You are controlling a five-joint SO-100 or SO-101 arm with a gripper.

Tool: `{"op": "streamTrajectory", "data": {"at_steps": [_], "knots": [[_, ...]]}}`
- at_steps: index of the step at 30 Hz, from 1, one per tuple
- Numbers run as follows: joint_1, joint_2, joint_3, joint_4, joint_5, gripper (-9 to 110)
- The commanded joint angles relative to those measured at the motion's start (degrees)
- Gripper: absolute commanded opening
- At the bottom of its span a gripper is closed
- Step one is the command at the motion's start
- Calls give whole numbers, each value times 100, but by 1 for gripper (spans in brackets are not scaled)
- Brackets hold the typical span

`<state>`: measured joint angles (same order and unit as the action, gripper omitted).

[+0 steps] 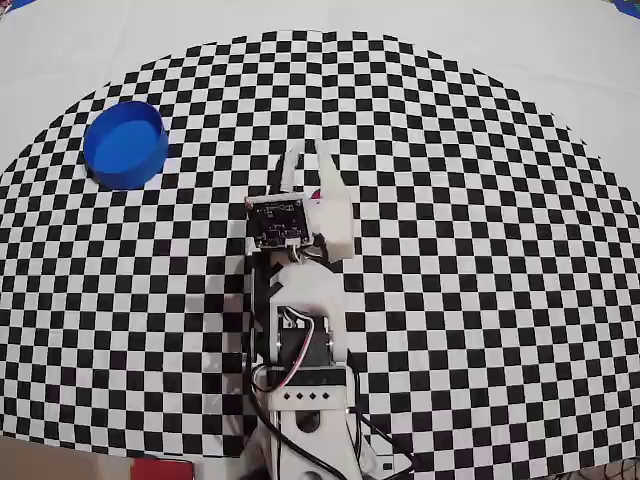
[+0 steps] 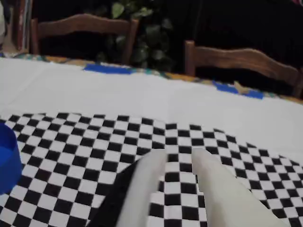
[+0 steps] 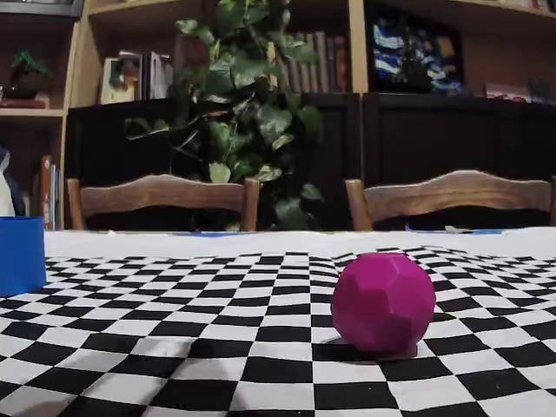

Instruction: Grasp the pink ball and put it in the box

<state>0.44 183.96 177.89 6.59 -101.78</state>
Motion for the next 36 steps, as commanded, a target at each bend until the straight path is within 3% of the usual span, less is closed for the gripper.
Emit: {"op": "streamTrajectory", "data": {"at_steps": [1,8,14,36], "knots": [[0,-70,44,-35,26,29],[-18,-97,44,-26,237,35],[9,-97,44,-62,615,35],[167,-457,44,-211,562,34]]}}
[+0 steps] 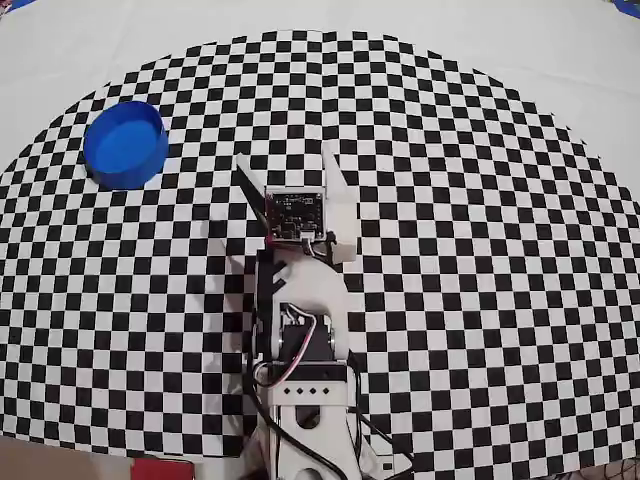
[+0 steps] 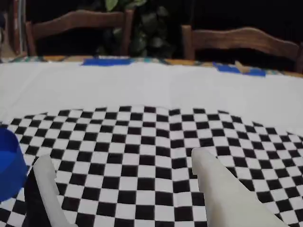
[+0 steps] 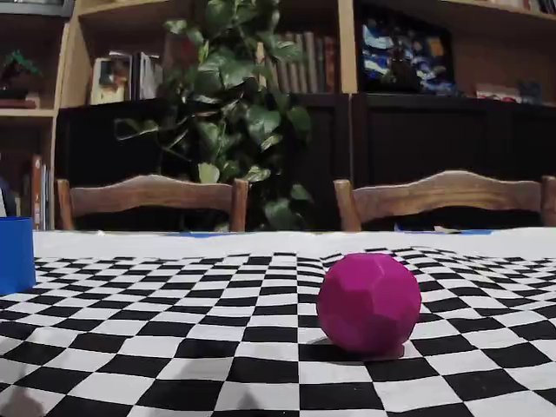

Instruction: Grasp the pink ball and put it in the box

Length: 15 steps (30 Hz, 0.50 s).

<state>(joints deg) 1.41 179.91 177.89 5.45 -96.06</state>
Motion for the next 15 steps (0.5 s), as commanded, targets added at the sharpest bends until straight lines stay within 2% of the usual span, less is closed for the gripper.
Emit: {"op": "streamTrajectory", "data": {"at_steps": [1,15], "knots": [[79,-62,44,-97,-9,34],[299,-281,44,-123,-9,34]]}}
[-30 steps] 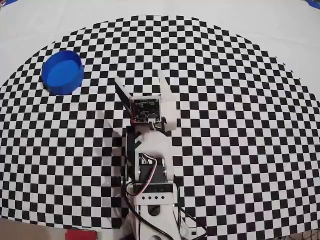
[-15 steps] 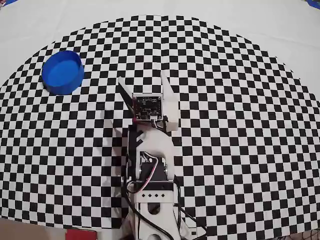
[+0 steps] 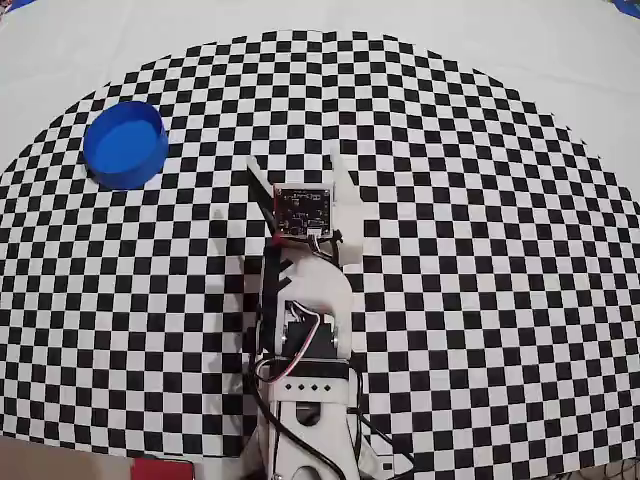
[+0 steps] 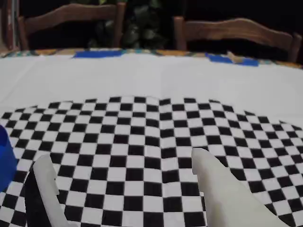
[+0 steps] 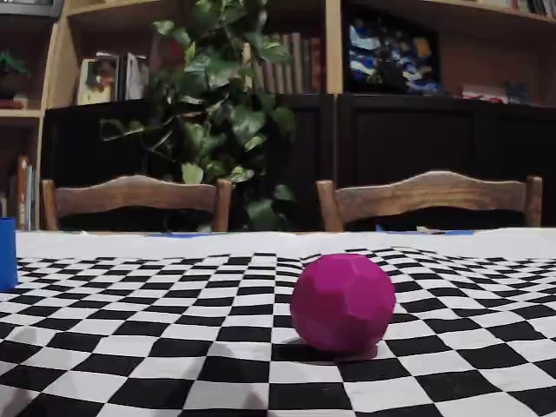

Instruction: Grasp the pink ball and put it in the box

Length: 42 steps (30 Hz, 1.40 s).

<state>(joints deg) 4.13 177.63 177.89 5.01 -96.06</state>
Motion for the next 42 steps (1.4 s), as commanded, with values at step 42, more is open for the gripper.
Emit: {"op": "streamTrajectory", "data": {"at_steps": [42], "knots": [[369,-1011,9,-352,18,34]]}}
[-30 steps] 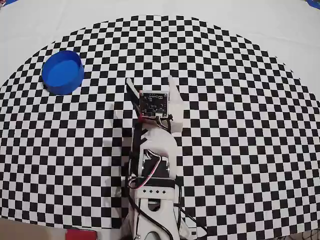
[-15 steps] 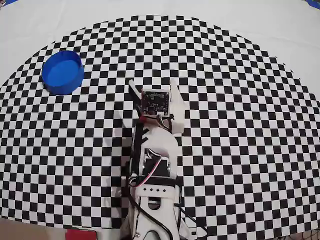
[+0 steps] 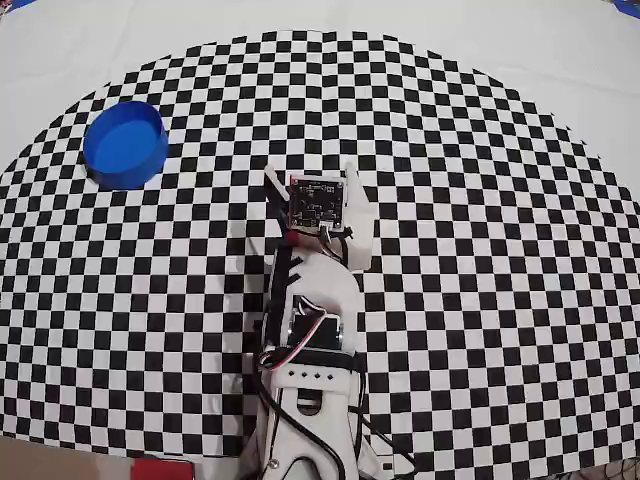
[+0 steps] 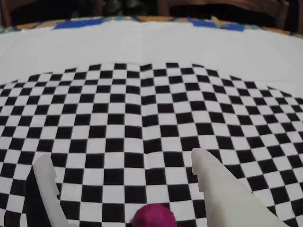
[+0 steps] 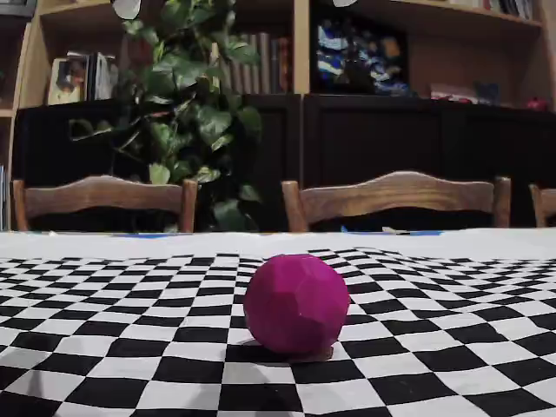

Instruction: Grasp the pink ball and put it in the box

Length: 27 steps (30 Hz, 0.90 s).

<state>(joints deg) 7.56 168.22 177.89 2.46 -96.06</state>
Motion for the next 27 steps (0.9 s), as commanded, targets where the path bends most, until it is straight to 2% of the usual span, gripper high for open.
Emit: {"op": "streamTrajectory", "data": {"at_steps": [1,27], "knots": [[26,-105,9,-97,18,34],[176,-870,-114,-272,-9,34]]}}
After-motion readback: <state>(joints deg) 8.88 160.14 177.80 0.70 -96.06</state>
